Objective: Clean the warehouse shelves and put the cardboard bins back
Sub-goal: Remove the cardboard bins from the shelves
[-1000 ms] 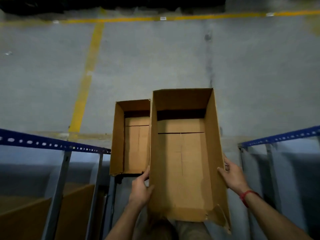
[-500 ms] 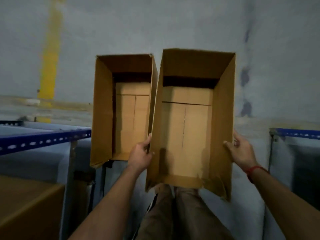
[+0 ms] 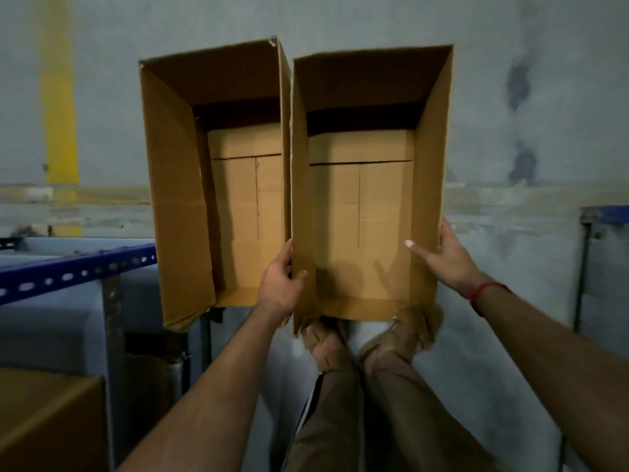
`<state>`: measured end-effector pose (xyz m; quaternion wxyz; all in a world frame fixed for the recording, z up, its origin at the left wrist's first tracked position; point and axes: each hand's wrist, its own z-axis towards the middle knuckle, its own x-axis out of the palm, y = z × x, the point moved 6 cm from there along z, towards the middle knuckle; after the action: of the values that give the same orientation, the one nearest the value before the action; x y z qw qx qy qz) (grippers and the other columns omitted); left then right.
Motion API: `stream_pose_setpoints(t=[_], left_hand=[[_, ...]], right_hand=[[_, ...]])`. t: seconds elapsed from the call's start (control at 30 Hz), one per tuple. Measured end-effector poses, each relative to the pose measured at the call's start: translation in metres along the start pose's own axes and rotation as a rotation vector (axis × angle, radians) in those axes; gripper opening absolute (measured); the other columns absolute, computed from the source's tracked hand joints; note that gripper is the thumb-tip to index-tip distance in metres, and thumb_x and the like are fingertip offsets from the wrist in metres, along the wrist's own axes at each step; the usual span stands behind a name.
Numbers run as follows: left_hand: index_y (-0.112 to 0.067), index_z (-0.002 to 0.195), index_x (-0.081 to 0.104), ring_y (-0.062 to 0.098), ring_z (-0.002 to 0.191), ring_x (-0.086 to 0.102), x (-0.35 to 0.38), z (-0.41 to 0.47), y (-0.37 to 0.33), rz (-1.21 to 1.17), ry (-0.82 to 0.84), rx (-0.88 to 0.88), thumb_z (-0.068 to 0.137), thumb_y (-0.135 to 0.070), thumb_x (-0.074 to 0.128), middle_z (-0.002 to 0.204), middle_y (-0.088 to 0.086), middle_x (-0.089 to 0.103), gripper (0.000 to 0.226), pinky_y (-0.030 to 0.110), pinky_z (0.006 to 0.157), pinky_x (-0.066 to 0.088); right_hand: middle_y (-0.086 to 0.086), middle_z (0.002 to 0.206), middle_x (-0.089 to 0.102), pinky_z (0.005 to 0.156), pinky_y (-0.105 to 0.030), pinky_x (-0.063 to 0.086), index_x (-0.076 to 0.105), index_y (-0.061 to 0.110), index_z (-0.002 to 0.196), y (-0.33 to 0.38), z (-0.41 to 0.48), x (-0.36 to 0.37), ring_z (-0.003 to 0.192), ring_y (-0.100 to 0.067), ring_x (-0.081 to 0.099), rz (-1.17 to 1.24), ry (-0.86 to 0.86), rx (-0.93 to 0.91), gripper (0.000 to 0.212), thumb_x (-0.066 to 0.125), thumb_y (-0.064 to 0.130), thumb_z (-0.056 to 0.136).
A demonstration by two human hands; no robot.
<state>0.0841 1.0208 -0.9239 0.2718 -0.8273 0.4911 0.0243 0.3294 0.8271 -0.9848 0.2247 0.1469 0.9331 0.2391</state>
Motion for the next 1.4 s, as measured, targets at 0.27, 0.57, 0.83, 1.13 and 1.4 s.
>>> stream_pose_setpoints(t=[0.27,0.57,0.83,1.13,1.4], left_hand=[[-0.031,0.158,0.021,0.024,0.145,0.034,-0.002,-0.099,-0.094,0.046,0.093,0.104,0.098,-0.012,0.060,0.160,0.001,0.033,0.074,0.046,0.115,0.037],[-0.031,0.156,0.025,0.021,0.140,0.041,0.058,-0.259,-0.208,0.177,0.296,0.465,0.093,-0.020,0.069,0.151,-0.002,0.044,0.078,0.043,0.114,0.039],[-0.019,0.156,0.027,0.026,0.137,0.046,0.144,-0.443,-0.251,0.194,0.540,0.628,0.094,-0.007,0.066,0.155,0.006,0.038,0.075,0.043,0.113,0.041],[-0.025,0.150,0.037,0.022,0.129,0.053,0.234,-0.555,-0.264,0.262,0.652,0.757,0.093,-0.007,0.067,0.149,0.009,0.047,0.067,0.043,0.110,0.044],[-0.021,0.153,0.037,0.013,0.120,0.051,0.329,-0.620,-0.257,0.342,0.765,0.845,0.094,-0.011,0.067,0.149,0.003,0.046,0.068,0.034,0.101,0.047]], right_hand=[[-0.011,0.158,0.033,0.116,-0.043,0.035,0.013,0.017,0.158,0.056,-0.105,-0.036,0.143,-0.025,0.037,0.225,-0.112,-0.049,0.086,0.068,0.027,0.093],[-0.009,0.149,0.046,0.108,-0.025,0.037,0.027,0.019,0.154,0.099,-0.290,-0.141,0.137,-0.016,0.044,0.586,-0.386,-0.082,0.075,0.069,0.020,0.092],[-0.009,0.145,0.051,0.114,-0.035,0.039,0.037,0.019,0.148,0.074,-0.474,-0.231,0.130,-0.012,0.050,0.807,-0.678,-0.127,0.065,0.069,0.018,0.092],[0.001,0.145,0.050,0.108,-0.029,0.041,0.035,0.024,0.150,-0.013,-0.603,-0.283,0.132,-0.014,0.049,0.923,-0.900,-0.097,0.067,0.068,0.029,0.092],[-0.006,0.145,0.051,0.108,-0.034,0.042,0.037,0.020,0.148,-0.103,-0.664,-0.325,0.130,-0.017,0.050,1.041,-1.062,-0.043,0.064,0.068,0.028,0.093]])
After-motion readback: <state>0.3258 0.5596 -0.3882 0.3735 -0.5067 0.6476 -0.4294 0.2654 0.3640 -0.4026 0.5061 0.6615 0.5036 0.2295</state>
